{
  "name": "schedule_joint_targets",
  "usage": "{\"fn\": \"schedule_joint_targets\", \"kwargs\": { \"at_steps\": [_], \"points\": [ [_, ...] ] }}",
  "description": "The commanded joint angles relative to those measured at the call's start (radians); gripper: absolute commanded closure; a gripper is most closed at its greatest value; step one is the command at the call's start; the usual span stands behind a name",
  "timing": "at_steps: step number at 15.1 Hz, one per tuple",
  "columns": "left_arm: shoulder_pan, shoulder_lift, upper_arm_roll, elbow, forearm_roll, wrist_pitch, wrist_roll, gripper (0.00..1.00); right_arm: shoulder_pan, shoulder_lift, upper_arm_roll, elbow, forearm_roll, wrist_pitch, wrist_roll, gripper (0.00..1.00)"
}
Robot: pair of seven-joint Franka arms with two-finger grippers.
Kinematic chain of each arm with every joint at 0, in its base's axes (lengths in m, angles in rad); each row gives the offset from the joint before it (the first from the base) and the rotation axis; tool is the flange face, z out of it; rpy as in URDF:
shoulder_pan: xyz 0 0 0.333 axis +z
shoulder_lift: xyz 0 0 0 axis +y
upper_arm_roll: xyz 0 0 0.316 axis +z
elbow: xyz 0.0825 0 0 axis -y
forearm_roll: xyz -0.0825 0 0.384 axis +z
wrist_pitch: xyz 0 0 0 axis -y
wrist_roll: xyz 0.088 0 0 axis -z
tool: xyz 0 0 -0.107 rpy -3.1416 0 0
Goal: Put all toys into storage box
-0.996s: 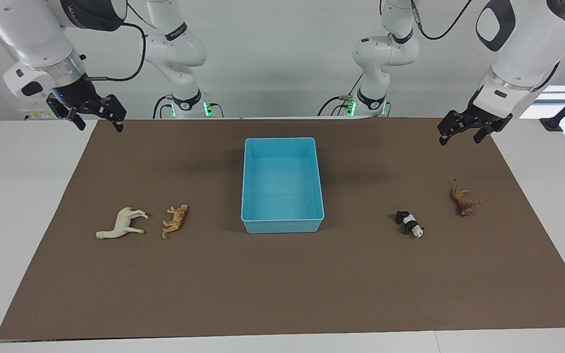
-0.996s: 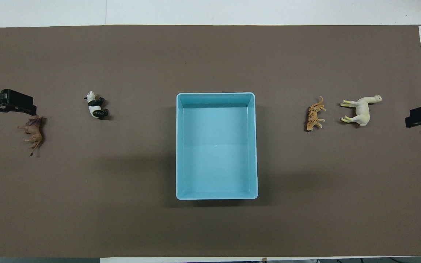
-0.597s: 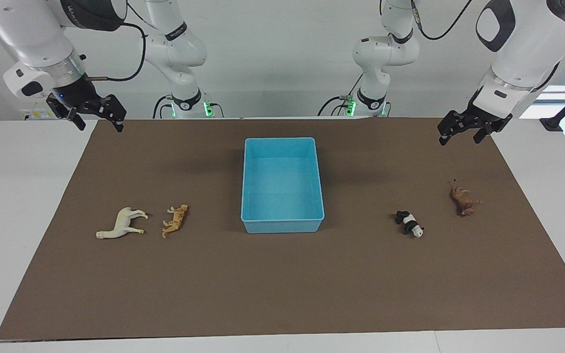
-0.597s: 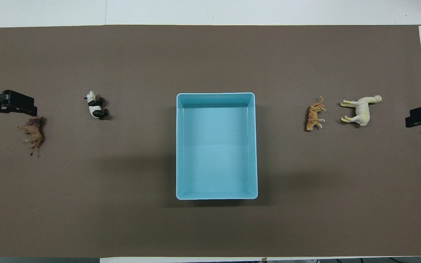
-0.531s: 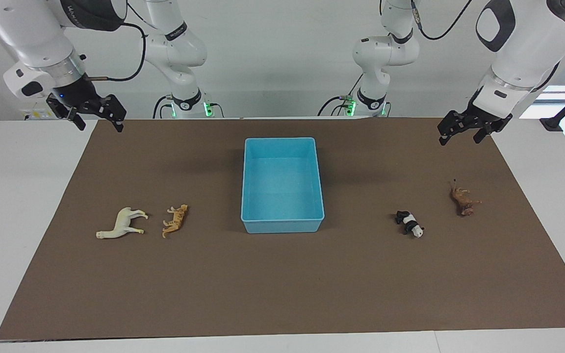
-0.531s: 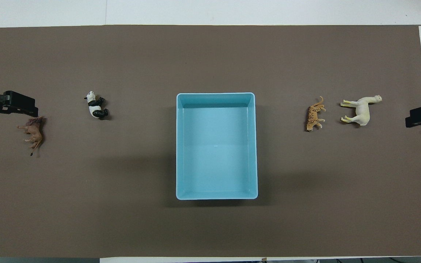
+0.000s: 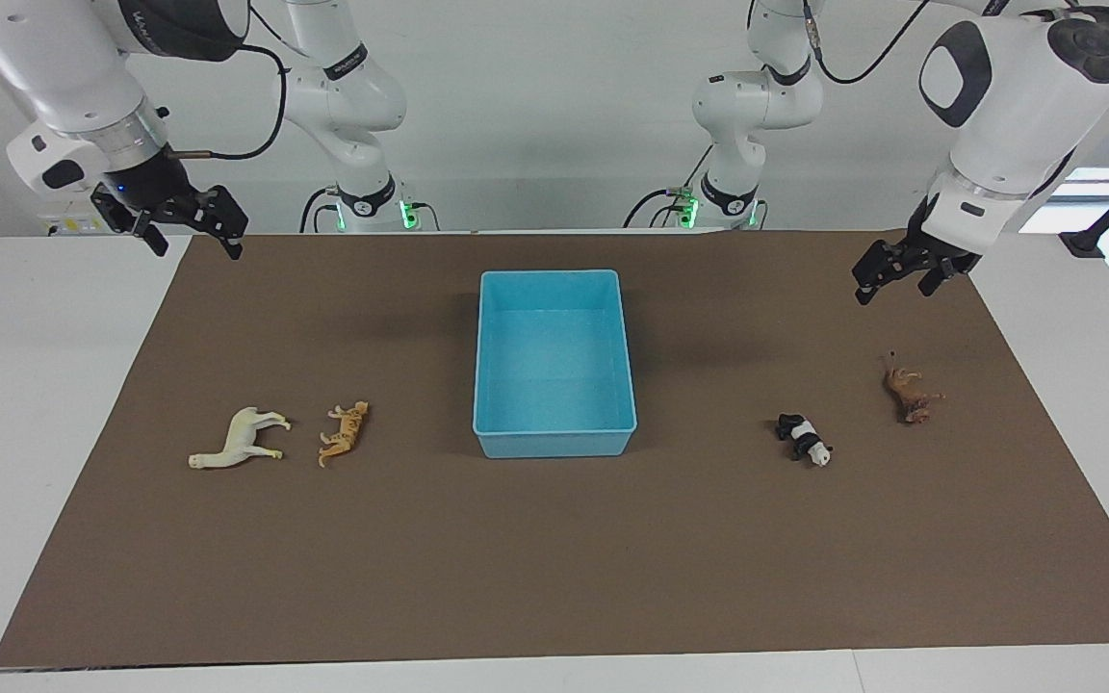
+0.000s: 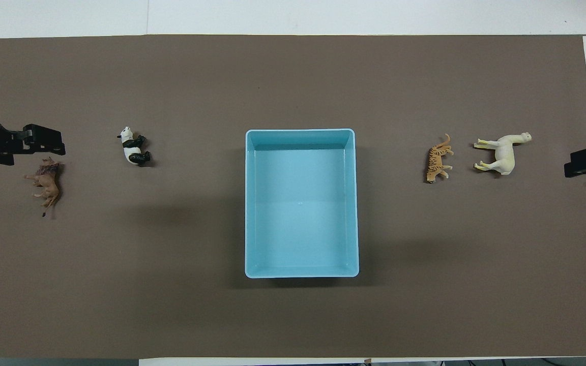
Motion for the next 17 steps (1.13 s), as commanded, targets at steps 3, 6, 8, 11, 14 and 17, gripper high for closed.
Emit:
{"fn": "schedule_joint_targets", "kwargs": {
  "at_steps": [3, 6, 8, 11, 14, 17],
  "points": [
    [0.014, 0.146, -0.002, 0.012, 0.011, 0.151, -0.078, 0.00, -0.009, -0.021, 0.005, -0.027, 0.001, 0.007, -0.034, 0.00],
    [-0.004, 0.226, -0.004, 0.020, 0.008, 0.277, -0.173, 0.00, -0.044, -0.038, 0.004, -0.060, 0.002, 0.025, -0.075, 0.00],
    [-0.026, 0.288, -0.001, 0.032, 0.010, 0.322, -0.187, 0.00, -0.063, -0.038, 0.004, -0.061, 0.002, 0.034, -0.083, 0.00],
    [-0.076, 0.364, 0.001, 0.047, 0.019, 0.349, -0.208, 0.00, -0.071, -0.026, 0.004, -0.102, 0.002, 0.122, -0.080, 0.00],
    [-0.081, 0.372, -0.002, 0.029, 0.021, 0.375, -0.213, 0.00, -0.090, 0.016, 0.004, -0.190, 0.002, 0.275, -0.081, 0.00],
    [-0.110, 0.369, -0.001, -0.052, 0.022, 0.449, -0.228, 0.00, -0.095, 0.088, 0.004, -0.204, 0.002, 0.379, -0.083, 0.00]
  ]
}}
